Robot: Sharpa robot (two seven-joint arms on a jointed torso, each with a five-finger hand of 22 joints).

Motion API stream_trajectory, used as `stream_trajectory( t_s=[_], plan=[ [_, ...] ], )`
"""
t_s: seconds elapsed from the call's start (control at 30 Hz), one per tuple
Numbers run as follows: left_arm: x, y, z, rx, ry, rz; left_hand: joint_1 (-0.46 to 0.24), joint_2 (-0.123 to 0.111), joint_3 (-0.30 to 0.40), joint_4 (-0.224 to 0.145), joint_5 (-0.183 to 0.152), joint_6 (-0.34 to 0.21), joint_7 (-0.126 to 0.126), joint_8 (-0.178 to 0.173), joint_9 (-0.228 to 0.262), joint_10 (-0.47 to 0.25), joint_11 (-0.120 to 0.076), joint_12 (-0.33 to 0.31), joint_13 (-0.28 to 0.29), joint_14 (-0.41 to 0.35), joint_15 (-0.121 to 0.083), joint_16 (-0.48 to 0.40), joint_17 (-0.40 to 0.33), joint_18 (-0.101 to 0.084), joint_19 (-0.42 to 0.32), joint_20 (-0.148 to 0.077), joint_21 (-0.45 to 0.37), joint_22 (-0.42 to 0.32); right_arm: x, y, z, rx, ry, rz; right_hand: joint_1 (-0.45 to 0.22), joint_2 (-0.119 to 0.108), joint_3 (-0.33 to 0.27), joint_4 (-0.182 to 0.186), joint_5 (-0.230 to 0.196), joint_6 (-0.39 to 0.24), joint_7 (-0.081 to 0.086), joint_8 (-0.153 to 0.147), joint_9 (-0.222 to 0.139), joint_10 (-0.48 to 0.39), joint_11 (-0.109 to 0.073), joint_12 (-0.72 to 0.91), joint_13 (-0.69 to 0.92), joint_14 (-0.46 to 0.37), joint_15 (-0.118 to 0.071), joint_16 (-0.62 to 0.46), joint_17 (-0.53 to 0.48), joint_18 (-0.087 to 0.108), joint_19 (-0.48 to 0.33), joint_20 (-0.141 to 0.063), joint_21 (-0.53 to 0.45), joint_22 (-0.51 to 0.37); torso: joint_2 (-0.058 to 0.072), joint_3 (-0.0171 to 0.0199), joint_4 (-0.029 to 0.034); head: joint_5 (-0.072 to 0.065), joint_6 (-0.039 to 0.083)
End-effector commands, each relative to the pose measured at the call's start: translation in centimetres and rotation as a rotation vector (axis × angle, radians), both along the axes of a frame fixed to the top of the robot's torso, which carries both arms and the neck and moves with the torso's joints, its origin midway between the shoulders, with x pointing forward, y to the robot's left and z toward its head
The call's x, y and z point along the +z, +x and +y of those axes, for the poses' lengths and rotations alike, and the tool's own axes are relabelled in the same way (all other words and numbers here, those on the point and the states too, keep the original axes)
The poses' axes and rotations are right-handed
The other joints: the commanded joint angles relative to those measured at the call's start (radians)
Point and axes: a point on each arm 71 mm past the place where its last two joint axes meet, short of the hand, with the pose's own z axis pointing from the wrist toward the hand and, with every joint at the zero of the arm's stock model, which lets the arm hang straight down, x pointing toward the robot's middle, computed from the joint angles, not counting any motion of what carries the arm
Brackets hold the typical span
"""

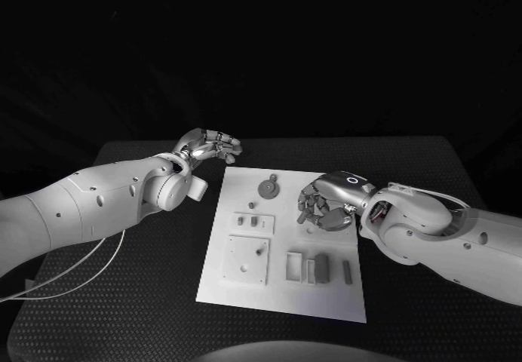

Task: Assemble the parts on the task board

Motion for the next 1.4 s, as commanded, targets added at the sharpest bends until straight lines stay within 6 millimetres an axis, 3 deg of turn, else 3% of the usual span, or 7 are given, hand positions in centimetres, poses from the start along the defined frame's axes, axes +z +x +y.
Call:
stream_trajectory(
  t_s=[0.03, 0.23, 0.37, 0.47, 0.67, 0.9, 1.4],
  plan=[
    [0.1, 0.1, -0.3, -0.011, -0.013, -0.006, -0.012, -0.001, -0.002, 0.004, -0.006, -0.007, -0.001, 0.001, 0.001, -0.005, 0.001, -0.002, -0.001, -0.001, 0.009, -0.006, 0.001, 0.01, 0.0, 0.006, -0.004, 0.002, 0.0, -0.3, 1.6, 0.037, 0.024, 0.032, -0.01, -0.001, 0.003, -0.003, 0.002, 0.008, 0.0, 0.007, 0.024, 0.007, 0.0, 0.004, 0.002, 0.005, 0.0, 0.006, 0.002, 0.016, 0.004, -0.001, 0.004, 0.024, -0.001, -0.001, -0.0008, 0.009, 0.0],
    [0.1, 0.3, -0.4, -0.005, -0.013, -0.006, -0.012, -0.001, -0.002, 0.004, -0.006, -0.007, -0.001, 0.001, 0.001, -0.005, 0.001, -0.002, -0.001, -0.001, 0.009, -0.006, 0.002, 0.01, 0.001, 0.006, -0.005, 0.002, 0.1, -0.7, 5.1, 0.101, 0.03, 0.001, -0.011, 0.002, 0.004, -0.006, 0.002, 0.007, 0.001, 0.005, 0.024, 0.005, 0.001, 0.004, 0.005, 0.004, 0.0, 0.005, 0.003, 0.016, 0.002, -0.001, 0.006, 0.024, -0.002, -0.0012, -0.0025, 0.021, 0.0],
    [0.0, 0.6, -0.8, -0.006, -0.013, -0.008, -0.012, -0.001, -0.002, 0.004, -0.006, -0.007, -0.001, 0.001, 0.001, -0.005, 0.0, -0.002, -0.001, -0.001, 0.009, -0.006, 0.002, 0.01, 0.001, 0.006, -0.005, 0.002, -0.2, -1.2, 7.0, 0.136, 0.02, -0.01, -0.012, 0.003, 0.003, -0.007, 0.002, 0.007, 0.001, 0.005, 0.025, 0.005, 0.001, 0.003, 0.007, 0.004, 0.0, 0.005, 0.004, 0.016, 0.002, -0.001, 0.007, 0.024, -0.002, -0.0027, 0.0016, 0.03, 0.0],
    [0.0, 0.6, -0.9, -0.006, -0.013, -0.009, -0.012, -0.001, -0.002, 0.004, -0.006, -0.007, -0.001, 0.002, 0.001, -0.005, 0.0, -0.001, -0.001, -0.001, 0.009, -0.007, 0.003, 0.01, 0.001, 0.006, -0.005, 0.002, -0.7, -1.8, 8.5, 0.17, 0.019, -0.003, -0.012, 0.006, 0.003, -0.009, 0.002, 0.007, 0.001, 0.005, 0.025, 0.005, 0.001, 0.003, 0.008, 0.004, 0.0, 0.005, 0.005, 0.016, 0.001, -0.001, 0.008, 0.024, -0.002, -0.0042, 0.005, 0.032, 0.002],
    [0.0, 0.7, -1.3, -0.008, -0.013, -0.009, -0.012, -0.001, -0.002, 0.004, -0.006, -0.007, -0.001, 0.002, 0.002, -0.005, 0.0, -0.001, -0.001, -0.001, 0.009, -0.007, 0.003, 0.01, 0.001, 0.006, -0.005, 0.003, -2.4, -3.2, 10.7, 0.219, -0.011, 0.002, -0.014, 0.008, 0.003, -0.013, 0.003, 0.006, 0.001, 0.004, 0.026, 0.004, 0.001, 0.003, 0.011, 0.004, 0.0, 0.005, 0.006, 0.016, 0.0, -0.001, 0.01, 0.024, -0.001, -0.0039, 0.003, 0.044, -0.001],
    [0.0, 0.7, -1.5, -0.012, -0.014, -0.009, -0.012, -0.001, -0.002, 0.004, -0.006, -0.007, -0.001, 0.002, 0.002, -0.005, 0.0, -0.001, -0.001, -0.001, 0.009, -0.008, 0.004, 0.01, 0.001, 0.006, -0.006, 0.003, -4.3, -4.1, 11.7, 0.246, -0.04, 0.022, -0.014, 0.01, 0.004, -0.018, 0.003, 0.006, 0.001, 0.004, 0.027, 0.003, 0.001, 0.002, 0.014, 0.004, 0.0, 0.005, 0.007, 0.016, -0.002, -0.001, 0.012, 0.023, 0.001, -0.0033, 0.0022, 0.059, -0.009],
    [0.0, 0.7, -1.6, -0.016, -0.016, -0.007, -0.012, -0.001, -0.002, 0.005, -0.006, -0.006, -0.001, 0.002, 0.002, -0.005, 0.0, -0.001, -0.001, 0.0, 0.009, -0.009, 0.005, 0.01, 0.001, 0.006, -0.007, 0.004, -6.2, -5.1, 12.8, 0.271, -0.06, 0.045, -0.016, 0.012, 0.004, -0.022, 0.003, 0.007, 0.001, 0.003, 0.029, 0.003, 0.001, 0.002, 0.018, 0.004, 0.0, 0.005, 0.008, 0.016, -0.002, -0.001, 0.015, 0.023, 0.0, -0.001, 0.0011, 0.073, -0.026]
  ],
)
